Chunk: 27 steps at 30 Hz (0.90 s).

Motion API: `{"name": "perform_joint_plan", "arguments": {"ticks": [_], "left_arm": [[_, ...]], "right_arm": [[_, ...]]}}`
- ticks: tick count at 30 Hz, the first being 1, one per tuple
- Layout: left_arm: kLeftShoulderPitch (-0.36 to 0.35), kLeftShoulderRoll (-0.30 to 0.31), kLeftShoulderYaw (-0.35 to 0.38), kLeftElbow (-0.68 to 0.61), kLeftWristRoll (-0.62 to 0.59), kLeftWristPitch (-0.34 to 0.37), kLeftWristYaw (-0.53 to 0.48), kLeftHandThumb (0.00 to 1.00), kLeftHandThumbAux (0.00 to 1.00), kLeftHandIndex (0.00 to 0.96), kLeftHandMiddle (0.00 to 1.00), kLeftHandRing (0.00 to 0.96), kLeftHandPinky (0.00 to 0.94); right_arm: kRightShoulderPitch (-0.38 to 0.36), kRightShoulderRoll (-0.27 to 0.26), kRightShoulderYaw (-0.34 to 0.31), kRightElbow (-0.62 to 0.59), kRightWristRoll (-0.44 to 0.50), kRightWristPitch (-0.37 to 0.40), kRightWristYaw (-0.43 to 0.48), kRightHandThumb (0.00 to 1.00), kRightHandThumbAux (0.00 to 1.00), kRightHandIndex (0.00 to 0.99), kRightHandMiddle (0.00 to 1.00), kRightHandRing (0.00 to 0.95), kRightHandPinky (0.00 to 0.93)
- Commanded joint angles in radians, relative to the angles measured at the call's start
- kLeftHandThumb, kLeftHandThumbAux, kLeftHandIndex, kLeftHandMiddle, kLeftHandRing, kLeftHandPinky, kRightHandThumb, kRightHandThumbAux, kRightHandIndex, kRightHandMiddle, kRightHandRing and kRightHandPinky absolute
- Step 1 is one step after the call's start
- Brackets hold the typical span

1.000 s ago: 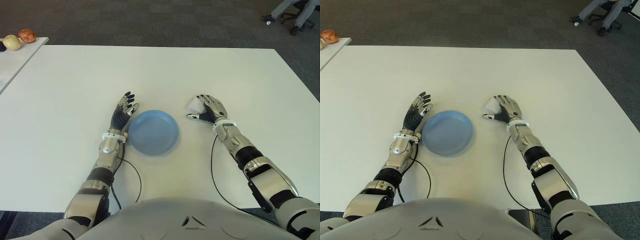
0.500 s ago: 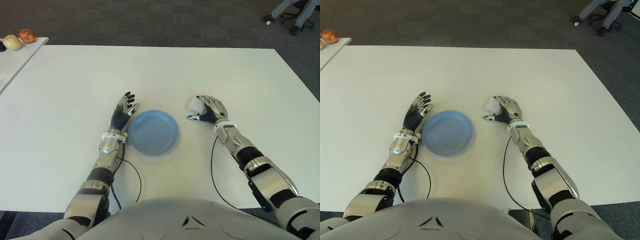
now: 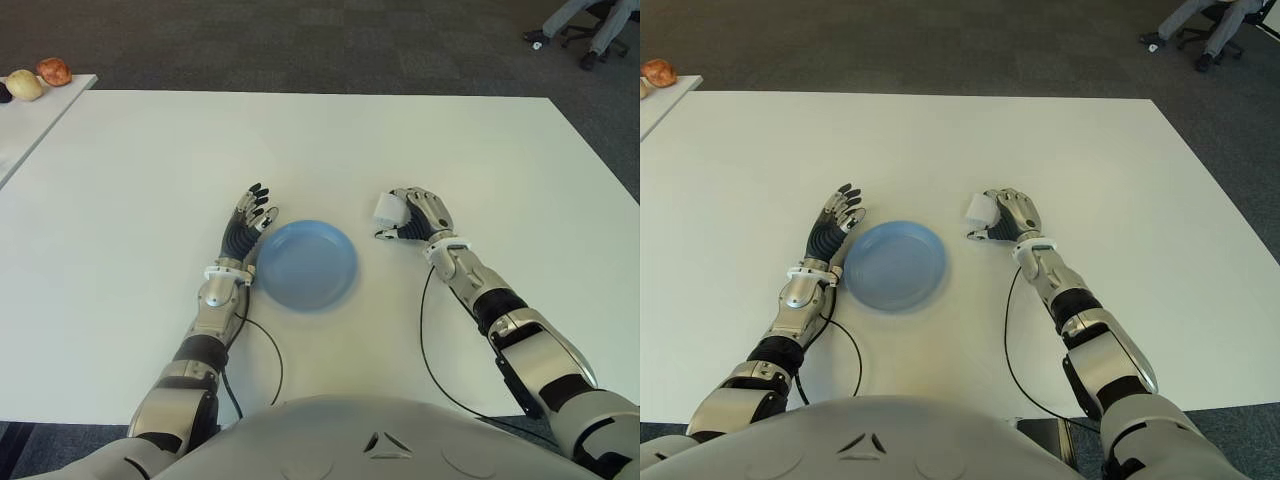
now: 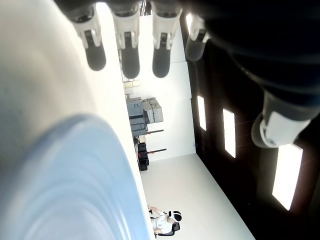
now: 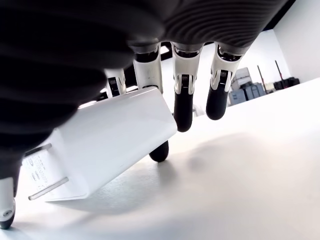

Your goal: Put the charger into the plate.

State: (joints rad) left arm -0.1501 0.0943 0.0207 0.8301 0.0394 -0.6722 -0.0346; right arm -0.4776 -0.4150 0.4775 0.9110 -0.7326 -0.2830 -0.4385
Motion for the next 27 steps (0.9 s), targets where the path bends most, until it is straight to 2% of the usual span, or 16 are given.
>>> {"name": "perform_joint_plan", "arguments": {"ticks": [1, 7, 12, 27], "left_arm": [[0.091, -0.006, -0.010, 0.059, 0.018, 0.018, 0.002, 0.000, 0.496, 0.056, 0.139, 0.135, 0.132], [0.088, -0.006, -0.007, 0.064, 0.015, 0.009, 0.002, 0.000, 0.509, 0.062, 0.151, 0.147, 0.155], [0.088, -0.010, -0.004, 0.066, 0.011, 0.011, 0.004, 0.000, 0.517, 0.068, 0.154, 0.145, 0.137], [0.087, -0.007, -0.005, 0.064, 0.005, 0.015, -0.013, 0.000, 0.515, 0.062, 0.152, 0.147, 0.146]], "right_arm": [[0.012, -0.002, 0.021, 0.020, -0.012, -0.005, 0.030, 0.729, 0.695, 0.434, 0.705, 0.711, 0.718], [0.010, -0.007, 0.027, 0.011, -0.010, -0.007, 0.054, 0.729, 0.698, 0.436, 0.746, 0.747, 0.736], [0.010, -0.011, 0.021, -0.009, 0.002, 0.003, 0.091, 0.731, 0.698, 0.438, 0.760, 0.761, 0.716], [0.027, -0.006, -0.027, -0.057, 0.054, -0.001, 0.157, 0.743, 0.696, 0.443, 0.742, 0.747, 0.721]]}}
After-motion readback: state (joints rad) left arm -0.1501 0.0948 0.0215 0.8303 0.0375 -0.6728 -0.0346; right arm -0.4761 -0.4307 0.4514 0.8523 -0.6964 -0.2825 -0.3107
